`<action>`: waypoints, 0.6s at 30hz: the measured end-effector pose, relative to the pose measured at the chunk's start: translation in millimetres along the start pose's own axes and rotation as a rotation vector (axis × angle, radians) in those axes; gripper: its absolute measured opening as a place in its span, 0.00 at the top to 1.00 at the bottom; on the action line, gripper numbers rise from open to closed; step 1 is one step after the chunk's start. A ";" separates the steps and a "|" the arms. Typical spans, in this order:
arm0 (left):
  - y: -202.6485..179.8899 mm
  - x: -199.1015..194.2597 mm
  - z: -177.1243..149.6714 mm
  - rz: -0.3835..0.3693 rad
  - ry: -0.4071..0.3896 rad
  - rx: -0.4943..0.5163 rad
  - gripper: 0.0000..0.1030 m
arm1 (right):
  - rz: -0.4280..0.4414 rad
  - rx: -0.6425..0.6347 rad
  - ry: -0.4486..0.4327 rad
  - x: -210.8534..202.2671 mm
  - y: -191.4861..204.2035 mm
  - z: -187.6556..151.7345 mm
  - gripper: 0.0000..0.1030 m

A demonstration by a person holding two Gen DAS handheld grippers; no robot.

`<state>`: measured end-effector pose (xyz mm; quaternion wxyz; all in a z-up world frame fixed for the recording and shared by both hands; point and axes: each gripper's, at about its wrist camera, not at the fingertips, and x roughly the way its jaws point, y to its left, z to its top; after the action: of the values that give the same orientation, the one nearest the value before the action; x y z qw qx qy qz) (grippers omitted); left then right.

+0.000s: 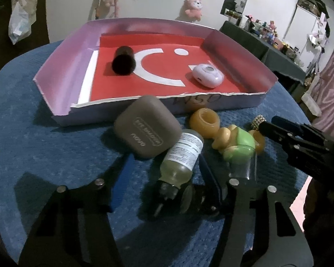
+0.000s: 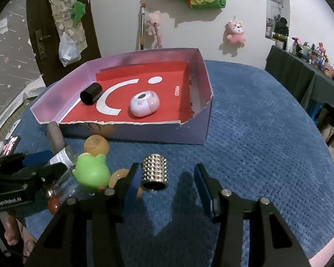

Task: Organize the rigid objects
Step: 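Grasp the studded metal cylinder with the right tool while the left tool grasps the clear bottle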

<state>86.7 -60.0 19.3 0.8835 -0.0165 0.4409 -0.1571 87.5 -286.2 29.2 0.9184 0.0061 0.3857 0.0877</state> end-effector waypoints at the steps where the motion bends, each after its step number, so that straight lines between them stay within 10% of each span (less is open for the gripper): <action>1: -2.5 1.4 0.2 0.012 -0.002 0.012 0.43 | 0.005 0.005 0.002 0.8 -0.4 0.3 0.49; 9: -7.0 3.9 -0.1 0.029 -0.012 0.025 0.44 | 0.031 0.027 0.023 9.7 -5.1 1.4 0.50; 18: -14.1 -0.1 -2.9 -0.008 -0.010 0.045 0.69 | 0.083 0.006 0.055 13.1 2.1 1.8 0.73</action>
<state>80.7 -73.1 20.0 0.8852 0.0006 0.4330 -0.1703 97.4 -281.9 21.4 0.9030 0.0225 0.4105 0.1246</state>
